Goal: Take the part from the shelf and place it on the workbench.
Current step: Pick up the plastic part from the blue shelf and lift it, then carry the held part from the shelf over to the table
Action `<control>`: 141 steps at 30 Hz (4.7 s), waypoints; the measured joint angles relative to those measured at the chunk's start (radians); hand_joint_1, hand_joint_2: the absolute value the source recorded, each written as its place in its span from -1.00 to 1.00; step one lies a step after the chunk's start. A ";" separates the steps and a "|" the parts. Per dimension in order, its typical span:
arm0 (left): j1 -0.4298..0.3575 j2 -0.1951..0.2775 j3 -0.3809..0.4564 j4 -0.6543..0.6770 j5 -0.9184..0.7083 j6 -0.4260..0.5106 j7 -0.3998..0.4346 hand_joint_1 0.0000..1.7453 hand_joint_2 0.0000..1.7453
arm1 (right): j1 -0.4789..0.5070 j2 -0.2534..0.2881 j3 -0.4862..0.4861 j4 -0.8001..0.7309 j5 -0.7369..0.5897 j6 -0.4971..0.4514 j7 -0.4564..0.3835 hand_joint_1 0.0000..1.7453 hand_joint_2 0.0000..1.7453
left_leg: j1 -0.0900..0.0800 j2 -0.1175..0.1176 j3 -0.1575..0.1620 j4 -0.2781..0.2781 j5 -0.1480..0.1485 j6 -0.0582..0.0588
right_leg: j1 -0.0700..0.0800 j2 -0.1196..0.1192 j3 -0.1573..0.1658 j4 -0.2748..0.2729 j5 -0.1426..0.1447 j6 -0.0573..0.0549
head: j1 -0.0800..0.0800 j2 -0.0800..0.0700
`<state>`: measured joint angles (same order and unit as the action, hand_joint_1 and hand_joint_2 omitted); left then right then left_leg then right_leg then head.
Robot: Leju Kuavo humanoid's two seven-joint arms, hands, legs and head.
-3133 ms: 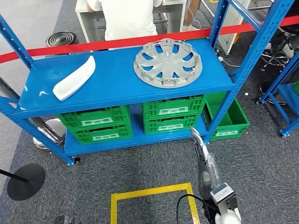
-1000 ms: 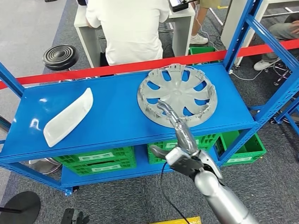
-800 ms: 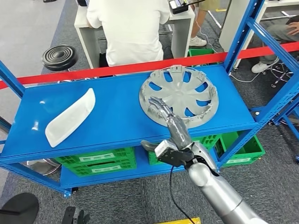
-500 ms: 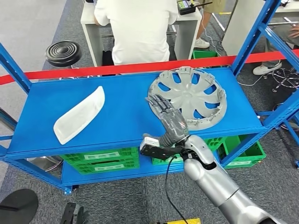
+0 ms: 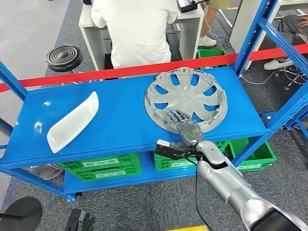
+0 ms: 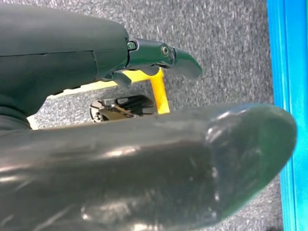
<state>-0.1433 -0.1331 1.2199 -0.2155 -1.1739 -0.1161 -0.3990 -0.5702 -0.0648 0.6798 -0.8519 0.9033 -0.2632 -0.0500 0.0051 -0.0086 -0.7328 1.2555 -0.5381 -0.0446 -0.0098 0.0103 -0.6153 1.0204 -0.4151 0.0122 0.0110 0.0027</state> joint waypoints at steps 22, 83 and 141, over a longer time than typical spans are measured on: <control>-0.002 0.002 -0.016 0.000 0.017 -0.003 -0.001 -1.00 -1.00 | -0.029 -0.006 0.006 0.079 0.181 -0.019 0.124 -1.00 1.00 | 0.004 0.001 0.119 -0.259 0.137 0.022 | -0.004 0.002 0.018 0.009 -0.026 0.039 | 0.017 0.000; 0.066 0.012 -0.017 0.000 0.132 -0.005 -0.234 -1.00 -1.00 | 0.452 -0.071 -0.241 -0.811 -0.485 -0.181 -0.273 1.00 1.00 | 0.010 -0.008 0.153 -0.238 0.078 0.012 | -0.006 -0.005 -0.020 0.033 -0.013 0.036 | 0.015 0.000; 0.092 0.001 0.079 0.000 0.162 0.035 0.370 -1.00 -1.00 | 0.614 0.001 -0.116 -1.123 -1.106 0.499 -0.400 1.00 1.00 | 0.003 -0.001 0.088 -0.244 0.157 0.035 | 0.001 -0.002 0.092 0.053 -0.104 0.046 | 0.013 0.000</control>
<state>-0.0512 -0.1321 1.2992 -0.2152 -1.0122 -0.0813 -0.0294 0.0437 -0.0642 0.5641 -1.9752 -0.2026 0.2362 -0.4503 0.0082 -0.0092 -0.6444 1.0111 -0.3815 -0.0099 -0.0085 0.0078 -0.5228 1.0730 -0.5190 0.0581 0.0237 0.0027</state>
